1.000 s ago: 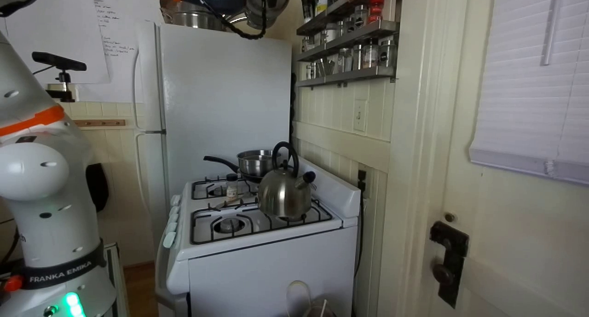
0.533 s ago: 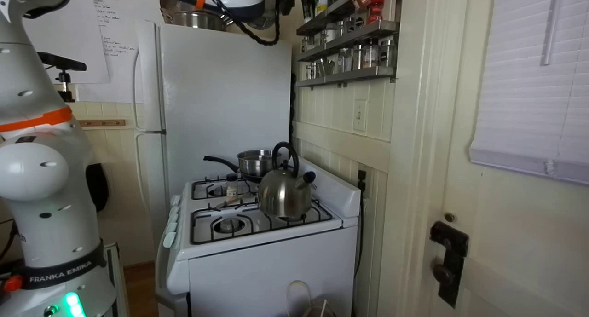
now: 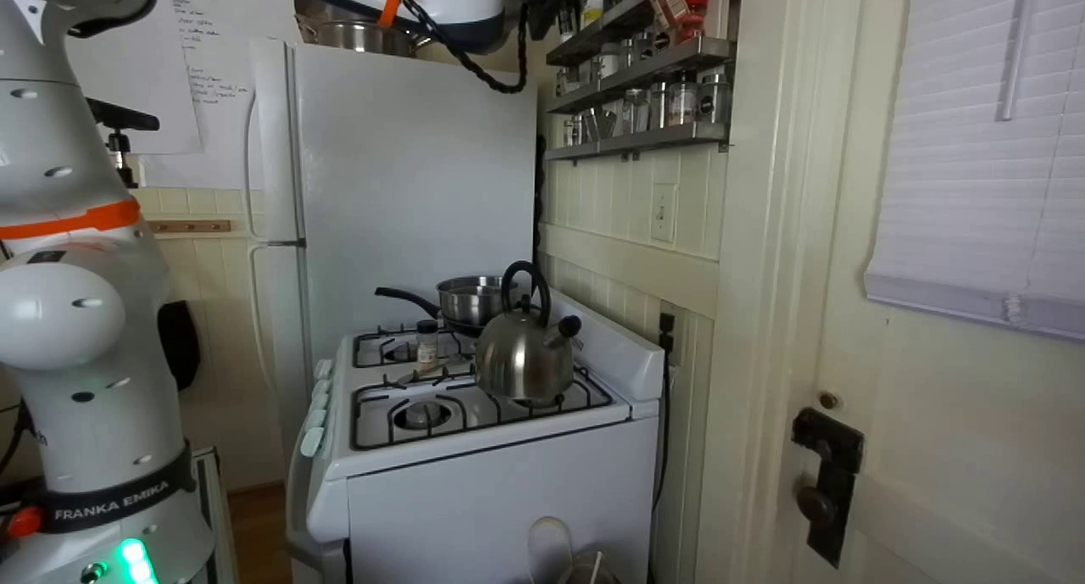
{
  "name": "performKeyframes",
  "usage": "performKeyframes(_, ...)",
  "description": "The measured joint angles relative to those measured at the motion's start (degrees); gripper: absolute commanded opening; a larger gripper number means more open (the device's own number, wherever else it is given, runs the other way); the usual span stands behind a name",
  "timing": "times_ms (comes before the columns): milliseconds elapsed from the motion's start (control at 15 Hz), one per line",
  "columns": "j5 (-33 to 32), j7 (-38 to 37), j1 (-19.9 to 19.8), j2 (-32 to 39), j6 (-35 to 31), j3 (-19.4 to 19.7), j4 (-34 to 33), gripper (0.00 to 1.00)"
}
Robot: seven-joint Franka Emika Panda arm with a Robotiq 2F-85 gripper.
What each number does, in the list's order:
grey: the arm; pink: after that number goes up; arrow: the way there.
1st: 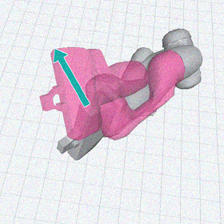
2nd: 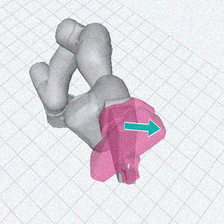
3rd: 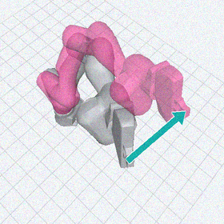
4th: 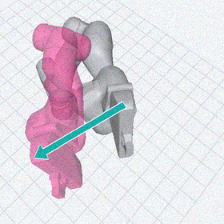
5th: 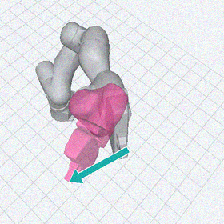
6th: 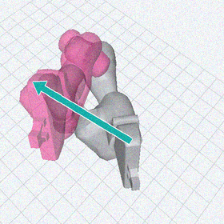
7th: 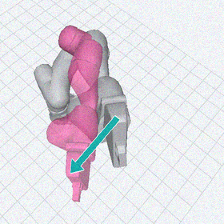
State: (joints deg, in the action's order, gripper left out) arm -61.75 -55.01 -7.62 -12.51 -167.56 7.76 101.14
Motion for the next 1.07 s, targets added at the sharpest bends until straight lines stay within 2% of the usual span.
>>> performKeyframes(800,-14.85,-11.78,-1.14,1.31,-1.96,-0.59,-0.31,0.21)
performKeyframes(1067,-18.02,-15.36,-1.31,1.57,-1.96,-0.58,-0.32,0.21)
